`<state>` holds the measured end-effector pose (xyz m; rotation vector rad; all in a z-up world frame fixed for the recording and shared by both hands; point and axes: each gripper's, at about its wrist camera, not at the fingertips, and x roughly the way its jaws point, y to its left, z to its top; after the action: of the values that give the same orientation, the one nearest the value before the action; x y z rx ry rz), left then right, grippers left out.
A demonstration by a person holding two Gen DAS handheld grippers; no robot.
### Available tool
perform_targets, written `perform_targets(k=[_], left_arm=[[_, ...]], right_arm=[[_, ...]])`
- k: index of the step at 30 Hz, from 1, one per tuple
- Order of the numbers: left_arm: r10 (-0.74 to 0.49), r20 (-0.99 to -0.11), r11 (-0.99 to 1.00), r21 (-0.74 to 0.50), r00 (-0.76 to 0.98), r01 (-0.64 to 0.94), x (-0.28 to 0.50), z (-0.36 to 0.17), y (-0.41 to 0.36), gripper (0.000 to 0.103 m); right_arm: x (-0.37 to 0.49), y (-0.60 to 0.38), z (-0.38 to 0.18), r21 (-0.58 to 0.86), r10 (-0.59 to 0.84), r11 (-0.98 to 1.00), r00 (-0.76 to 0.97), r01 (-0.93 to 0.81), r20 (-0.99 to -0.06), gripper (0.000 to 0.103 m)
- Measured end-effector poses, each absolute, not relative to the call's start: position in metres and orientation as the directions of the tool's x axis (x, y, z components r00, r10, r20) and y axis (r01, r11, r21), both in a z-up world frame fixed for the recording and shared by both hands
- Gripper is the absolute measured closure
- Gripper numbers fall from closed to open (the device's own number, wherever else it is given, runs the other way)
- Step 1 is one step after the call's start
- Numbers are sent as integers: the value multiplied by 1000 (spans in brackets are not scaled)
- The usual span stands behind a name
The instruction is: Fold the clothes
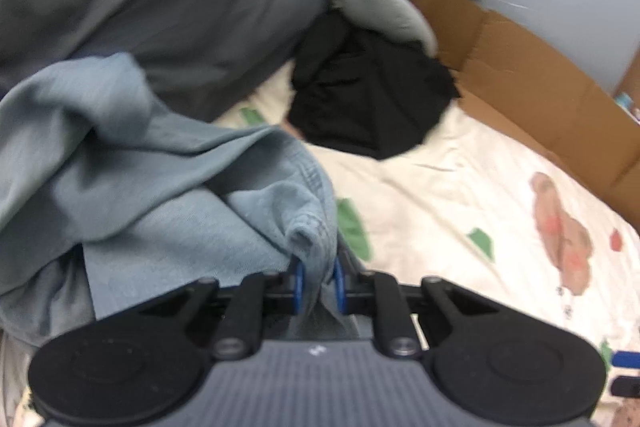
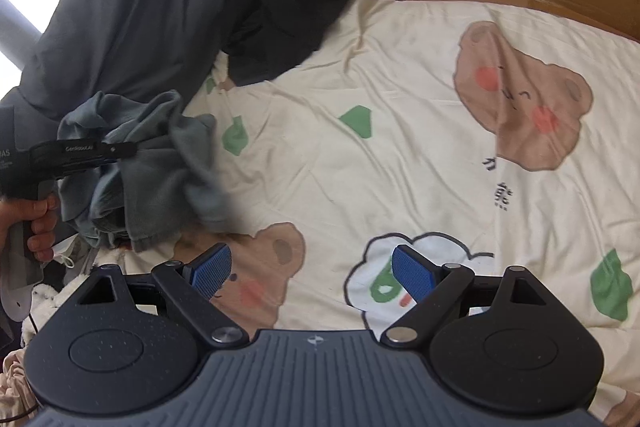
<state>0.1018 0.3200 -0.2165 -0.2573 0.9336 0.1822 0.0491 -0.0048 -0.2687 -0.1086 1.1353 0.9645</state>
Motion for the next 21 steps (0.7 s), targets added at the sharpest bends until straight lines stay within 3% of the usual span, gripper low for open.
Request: perform_targets(k=[5,6,8,12,18,21], left_arm=[[-42,-801,967,-184,597,-179,103,-208,283,97],[-79,-793,964,-216,604,-157,103,-206,277,103],[-198,-755,952,-301,625,-62,103,-198,259,103],[-217,-749,968,-250,626,37,103,-184,219,103],[-155,-792,975,-218,590,-37,98,-193,229,102],[-109,-800,977,-195,590,-83,87,-192,245,89]], right_arm=[[44,4,-267,404,622,574,58,-713,-781,11],[42,6,-267,406,625,567,53,-717,-779,11],[40,9,-268,409,628,557,44,-723,-777,11],[35,13,-269,407,626,544,31,-734,-780,11],[32,17,-272,418,634,528,16,-739,-773,11],[30,26,-278,433,641,508,-8,-745,-767,11]])
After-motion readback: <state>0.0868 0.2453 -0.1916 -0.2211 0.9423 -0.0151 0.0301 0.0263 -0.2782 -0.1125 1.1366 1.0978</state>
